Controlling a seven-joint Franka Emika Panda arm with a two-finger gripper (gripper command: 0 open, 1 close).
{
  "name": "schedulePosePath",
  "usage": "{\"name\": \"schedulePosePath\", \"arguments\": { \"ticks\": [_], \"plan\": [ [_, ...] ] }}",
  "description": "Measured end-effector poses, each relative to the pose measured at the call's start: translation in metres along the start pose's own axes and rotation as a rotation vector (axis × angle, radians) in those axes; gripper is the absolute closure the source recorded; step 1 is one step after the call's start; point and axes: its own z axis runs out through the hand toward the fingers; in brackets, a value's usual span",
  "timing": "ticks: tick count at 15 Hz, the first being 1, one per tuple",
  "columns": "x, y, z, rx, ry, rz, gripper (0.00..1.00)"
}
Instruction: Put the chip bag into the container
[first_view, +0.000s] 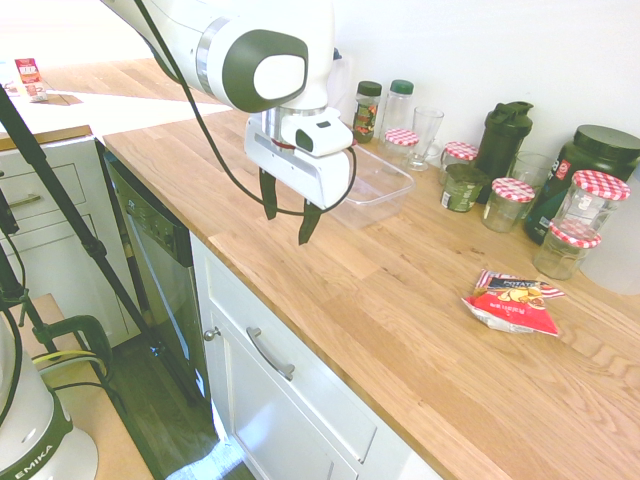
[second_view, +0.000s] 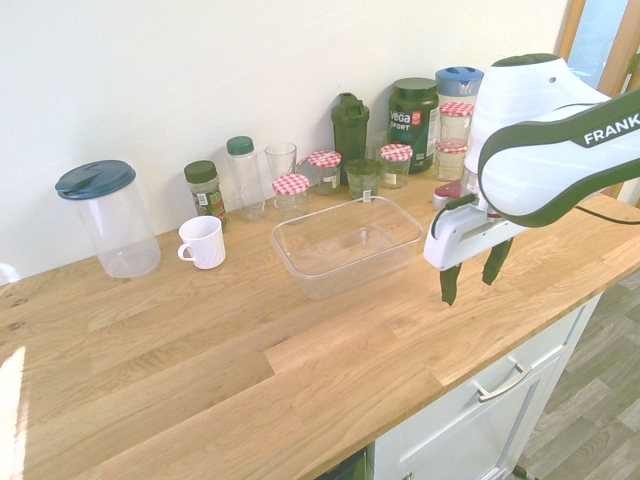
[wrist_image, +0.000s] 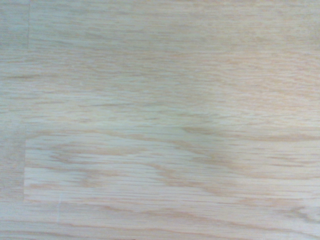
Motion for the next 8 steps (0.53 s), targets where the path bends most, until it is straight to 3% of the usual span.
{"name": "schedulePosePath", "arguments": {
  "ticks": [4,8],
  "plan": [
    [0.007,0.005,-0.002,-0.001,0.006,0.011,0.00],
    [0.076,0.059,-0.032,0.039,0.034,0.095,0.00]
  ]
}}
